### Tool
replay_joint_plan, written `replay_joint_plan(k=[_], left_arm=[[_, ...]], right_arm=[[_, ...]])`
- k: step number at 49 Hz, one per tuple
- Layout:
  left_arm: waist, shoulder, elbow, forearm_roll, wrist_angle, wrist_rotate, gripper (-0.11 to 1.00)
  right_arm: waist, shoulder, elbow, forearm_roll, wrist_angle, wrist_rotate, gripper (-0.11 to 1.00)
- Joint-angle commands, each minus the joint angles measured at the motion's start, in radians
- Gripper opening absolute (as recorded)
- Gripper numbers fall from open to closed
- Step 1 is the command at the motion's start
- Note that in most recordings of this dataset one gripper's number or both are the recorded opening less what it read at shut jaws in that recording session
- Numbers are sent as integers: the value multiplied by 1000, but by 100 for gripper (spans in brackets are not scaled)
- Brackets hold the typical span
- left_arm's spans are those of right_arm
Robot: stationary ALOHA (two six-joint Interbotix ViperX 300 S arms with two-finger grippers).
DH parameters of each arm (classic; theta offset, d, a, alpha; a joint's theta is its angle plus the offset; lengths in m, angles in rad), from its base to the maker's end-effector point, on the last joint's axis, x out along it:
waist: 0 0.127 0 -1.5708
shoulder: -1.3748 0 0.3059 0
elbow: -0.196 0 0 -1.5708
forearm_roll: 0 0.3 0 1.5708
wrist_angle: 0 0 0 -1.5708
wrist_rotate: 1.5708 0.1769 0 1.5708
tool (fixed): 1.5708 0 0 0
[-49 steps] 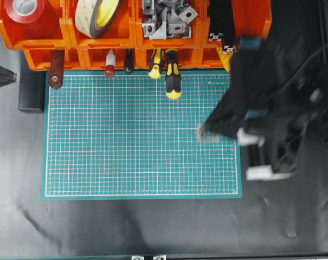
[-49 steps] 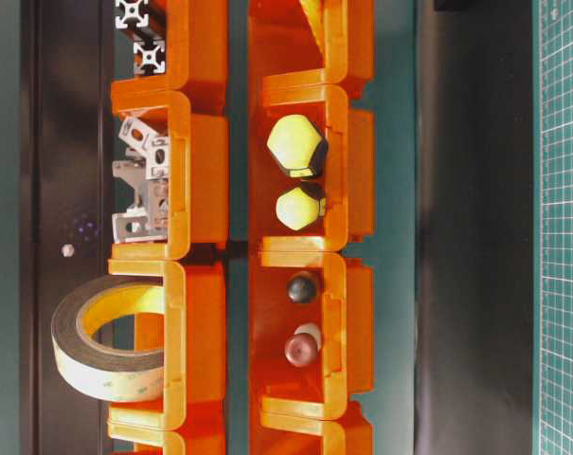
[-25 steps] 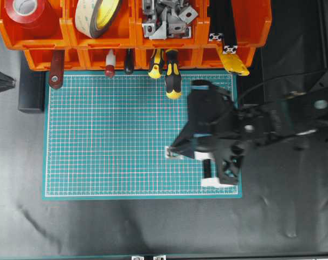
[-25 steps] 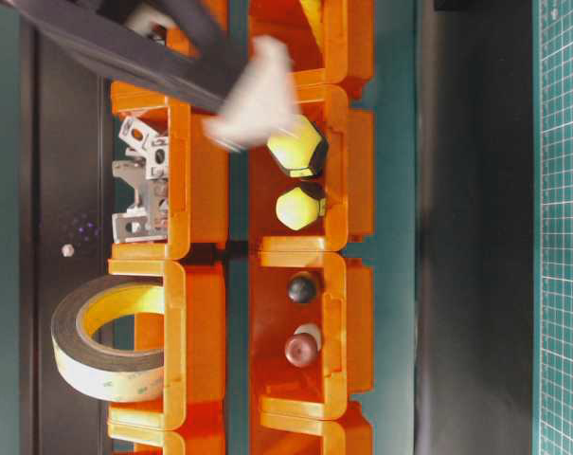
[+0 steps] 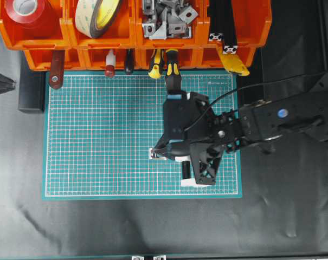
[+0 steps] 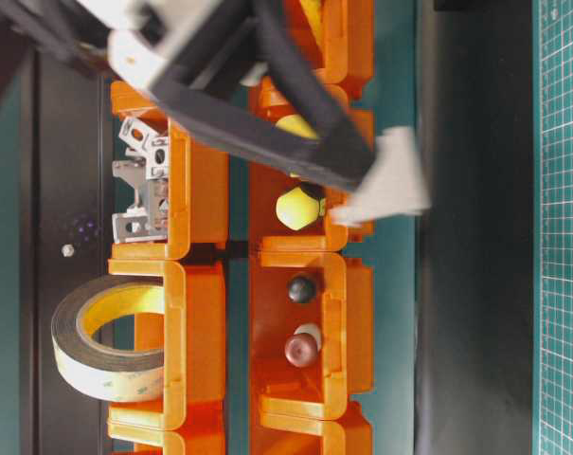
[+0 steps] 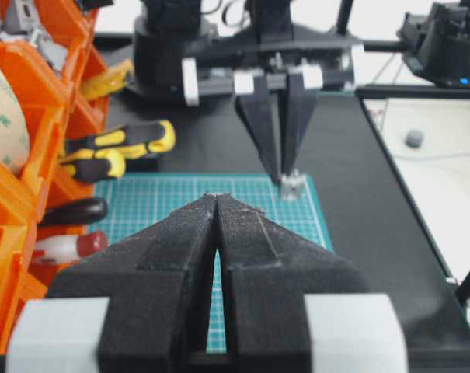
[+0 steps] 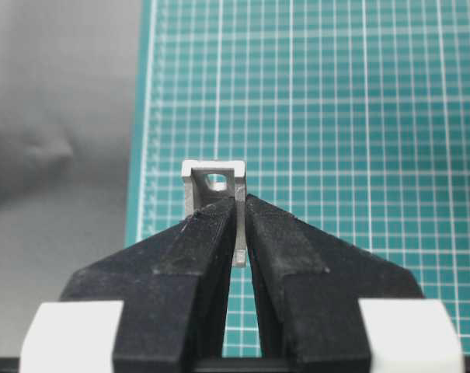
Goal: Pick corner brachets from container rack with right arm.
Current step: 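Lower the bracket onto the front of the green mat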
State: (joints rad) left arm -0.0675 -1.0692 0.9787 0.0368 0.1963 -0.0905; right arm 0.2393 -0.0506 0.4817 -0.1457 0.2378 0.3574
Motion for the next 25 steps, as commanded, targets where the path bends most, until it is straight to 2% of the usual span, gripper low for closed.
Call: replay_joint_plan(k=[1, 25], left_arm=[[-2, 8, -32, 3, -6, -2, 0], [-8, 9, -31, 3, -6, 2, 0]], right_arm=[[2, 9, -17, -2, -15, 2, 2], [37, 64, -55, -2, 8, 3, 2]])
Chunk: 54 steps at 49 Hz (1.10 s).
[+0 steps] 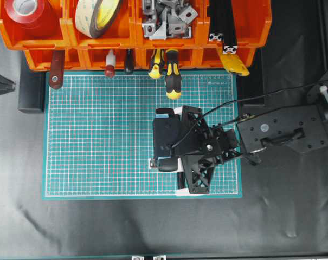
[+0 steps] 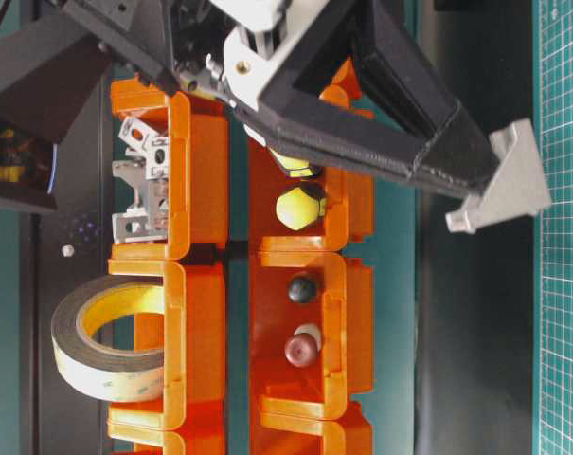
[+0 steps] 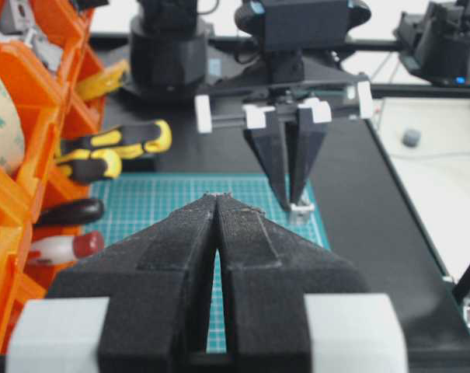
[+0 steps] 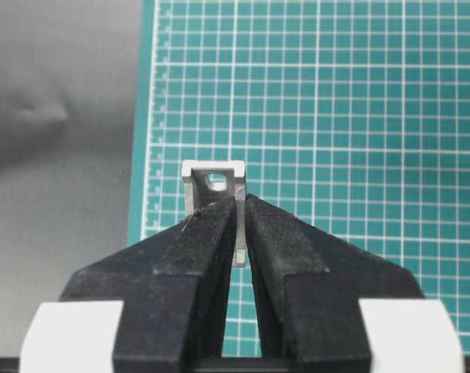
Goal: Pick corner brachets from container rack with right arm.
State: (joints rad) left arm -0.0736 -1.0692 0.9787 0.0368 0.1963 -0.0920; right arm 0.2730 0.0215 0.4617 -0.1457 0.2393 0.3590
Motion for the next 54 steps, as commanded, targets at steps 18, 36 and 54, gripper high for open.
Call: replay_joint_plan(k=[18, 36, 54], left_arm=[[-3, 9, -31, 3, -6, 3, 0], [-3, 6, -32, 3, -5, 2, 0], [-8, 6, -32, 2, 12, 5, 0]], right_arm=[[0, -2, -41, -2, 38, 2, 14], [12, -9, -64, -2, 41, 2, 76], [49, -238, -32, -5, 69, -3, 75]])
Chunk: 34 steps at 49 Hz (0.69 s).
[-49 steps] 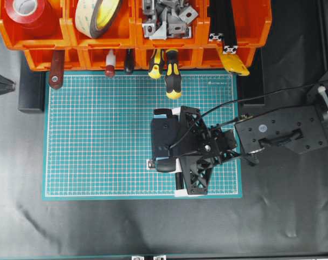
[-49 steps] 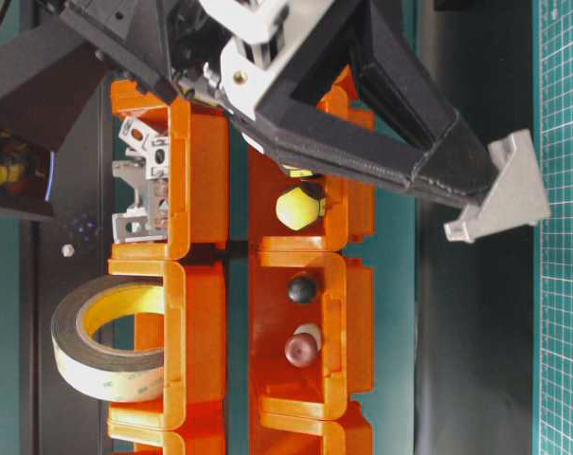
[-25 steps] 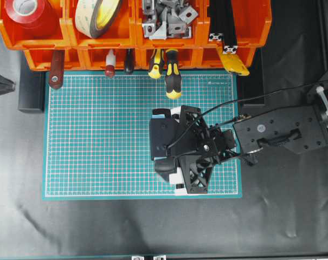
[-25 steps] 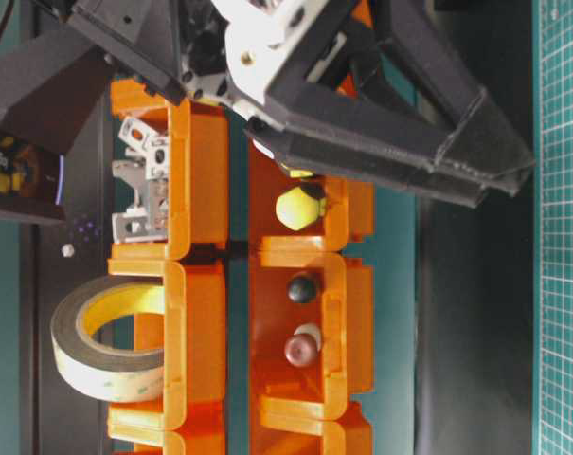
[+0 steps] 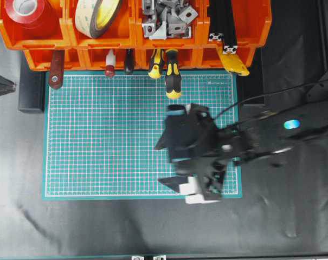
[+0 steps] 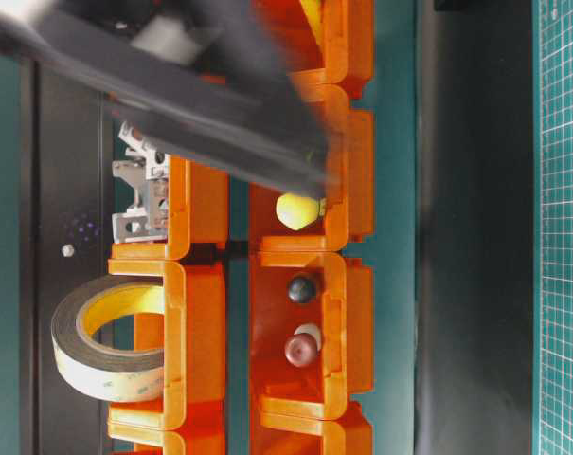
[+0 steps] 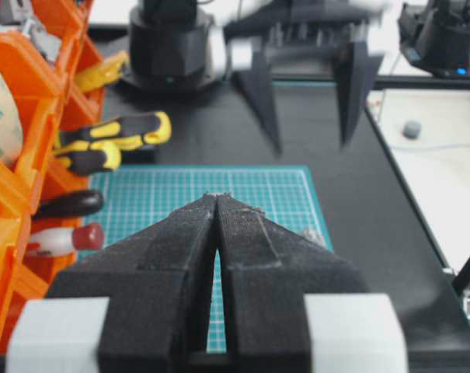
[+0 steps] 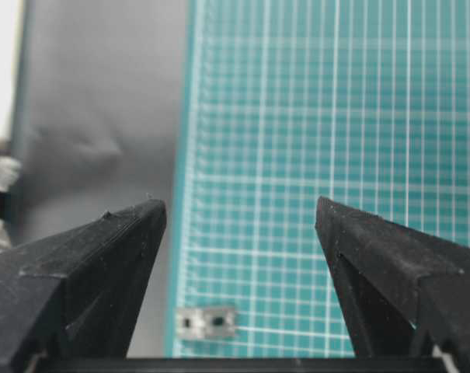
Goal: Pick corner brachets from container rack with right arm.
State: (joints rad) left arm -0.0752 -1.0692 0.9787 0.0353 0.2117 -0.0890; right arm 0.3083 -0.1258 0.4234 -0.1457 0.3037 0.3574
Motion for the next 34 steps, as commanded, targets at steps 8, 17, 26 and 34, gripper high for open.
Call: replay_joint_plan(k=[8, 17, 26, 34], left_arm=[[-6, 3, -32, 5, -3, 3, 0], [-8, -5, -32, 5, -3, 3, 0], [-9, -8, -32, 5, -9, -3, 0], [-9, -18, -28, 5, -18, -9, 0]], right_arm=[[25, -225, 80, -15, -11, -2, 75], [28, -360, 176, -17, -38, 0, 72], [28, -472, 239, -17, -32, 0, 71], [28, -538, 282, -17, -18, 2, 71]])
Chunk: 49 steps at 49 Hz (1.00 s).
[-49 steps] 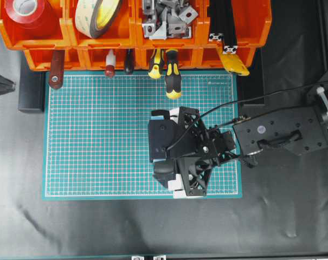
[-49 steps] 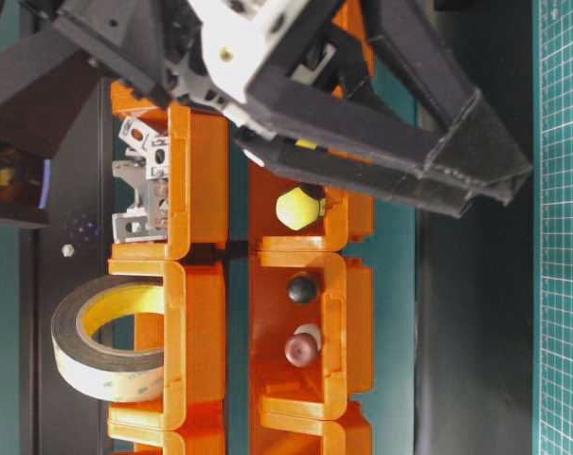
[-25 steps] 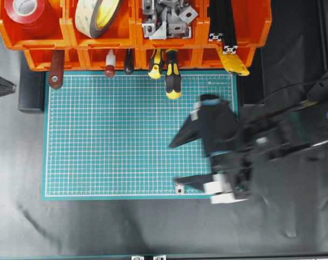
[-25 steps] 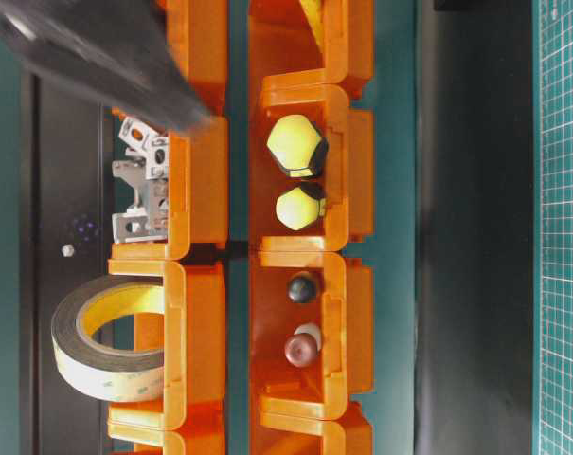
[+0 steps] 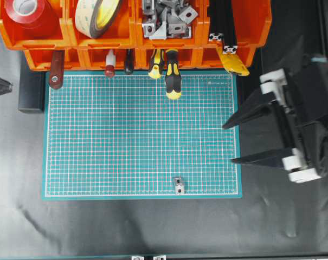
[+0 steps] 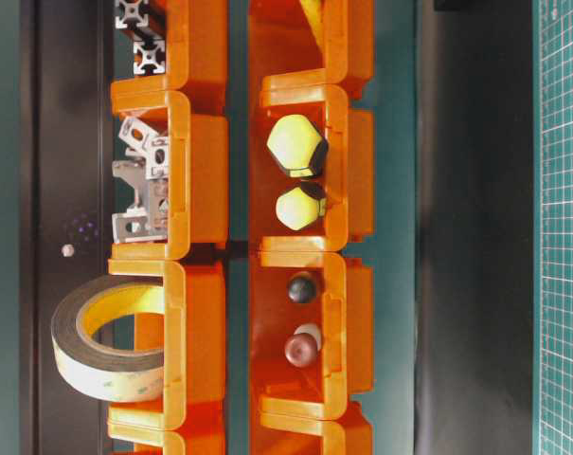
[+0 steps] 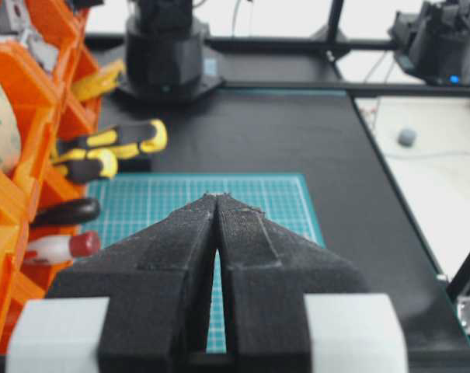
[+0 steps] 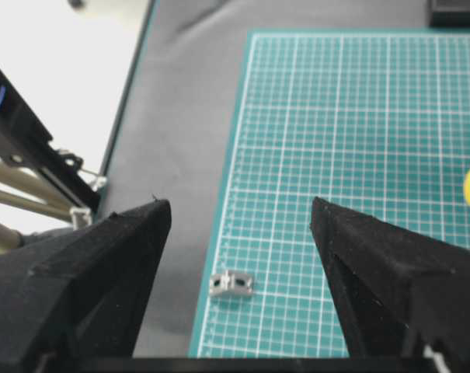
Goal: Pick corner brachets from container rack with right arm.
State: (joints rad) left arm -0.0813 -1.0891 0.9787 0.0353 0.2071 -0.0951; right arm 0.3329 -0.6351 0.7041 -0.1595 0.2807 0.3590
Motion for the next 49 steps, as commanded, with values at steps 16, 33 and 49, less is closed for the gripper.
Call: replay_joint_plan(k=[16, 33, 49], left_arm=[[-3, -23, -15, 5, -14, -6, 0], [-3, -18, -8, 3, -6, -11, 0], [-3, -89, 6, 5, -6, -12, 0]], right_arm=[[3, -126, 64, -3, 6, 2, 71], [3, -192, 103, -3, 5, 2, 70], [-11, -201, 117, -3, -17, -2, 70]])
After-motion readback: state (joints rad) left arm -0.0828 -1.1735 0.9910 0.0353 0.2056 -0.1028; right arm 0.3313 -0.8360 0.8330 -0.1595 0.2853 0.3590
